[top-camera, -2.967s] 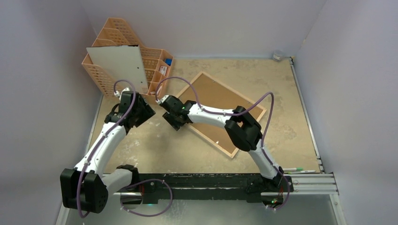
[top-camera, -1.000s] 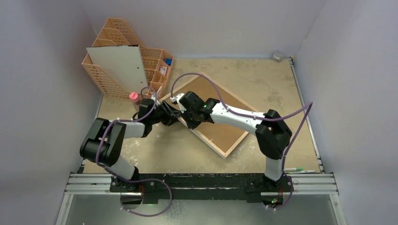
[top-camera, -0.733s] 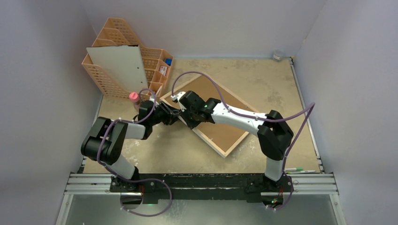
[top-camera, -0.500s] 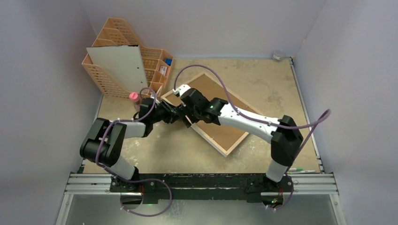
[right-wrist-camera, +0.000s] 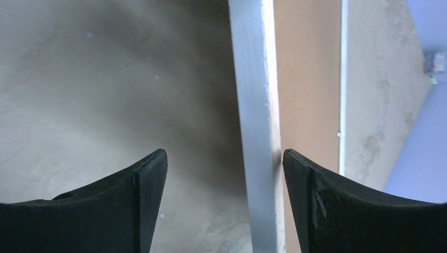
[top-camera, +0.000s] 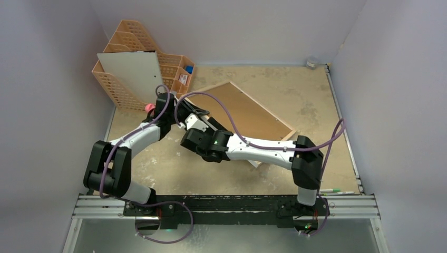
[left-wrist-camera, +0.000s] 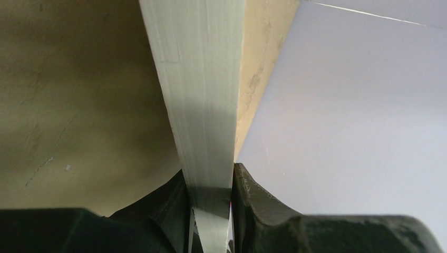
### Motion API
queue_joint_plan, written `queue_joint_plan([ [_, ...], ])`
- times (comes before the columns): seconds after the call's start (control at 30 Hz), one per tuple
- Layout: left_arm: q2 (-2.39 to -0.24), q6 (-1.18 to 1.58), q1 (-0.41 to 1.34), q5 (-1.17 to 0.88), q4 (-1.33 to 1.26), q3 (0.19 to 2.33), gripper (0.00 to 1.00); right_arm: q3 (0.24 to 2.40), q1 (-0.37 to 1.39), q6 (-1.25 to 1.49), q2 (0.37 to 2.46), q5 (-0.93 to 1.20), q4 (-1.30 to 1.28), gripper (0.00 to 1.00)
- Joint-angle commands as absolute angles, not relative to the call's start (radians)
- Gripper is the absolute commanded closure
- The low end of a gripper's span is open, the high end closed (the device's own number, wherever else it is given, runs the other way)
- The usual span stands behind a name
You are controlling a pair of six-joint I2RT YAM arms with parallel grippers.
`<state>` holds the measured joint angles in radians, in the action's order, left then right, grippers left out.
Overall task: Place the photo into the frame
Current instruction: Turn over the photo frame at the center of the board.
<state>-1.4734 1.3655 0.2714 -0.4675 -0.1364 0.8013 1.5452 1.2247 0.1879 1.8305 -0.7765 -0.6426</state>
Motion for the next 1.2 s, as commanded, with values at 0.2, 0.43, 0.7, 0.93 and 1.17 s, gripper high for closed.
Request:
queue_joint_plan([
  [0.2, -1.384, 1.333, 0.275, -0.523, -0.038, 0.892, 1.00, 1.537, 1.235, 0.252, 1.881, -1.046, -0.786, 0.29],
  [0.43, -1.367, 1.296, 0.275, -0.524, 0.015, 0.911, 1.00, 1.564, 1.235, 0.244, 1.875, -1.073, -0.772, 0.56],
  [0.7, -1.368, 1.182, 0.273, -0.506, 0.152, 1.016, 0.75, 1.655, 1.235, 0.233, 1.860, -1.073, -0.793, 0.81],
  [0.93, -1.375, 1.058, 0.252, -0.505, 0.281, 1.167, 0.38, 1.761, 1.233, 0.172, 1.833, -1.073, -0.803, 0.89],
  [1.17, -1.382, 0.774, 0.141, -0.265, 0.609, 1.489, 0.35, 1.852, 1.170, 0.082, 1.755, -0.870, -0.684, 0.92],
])
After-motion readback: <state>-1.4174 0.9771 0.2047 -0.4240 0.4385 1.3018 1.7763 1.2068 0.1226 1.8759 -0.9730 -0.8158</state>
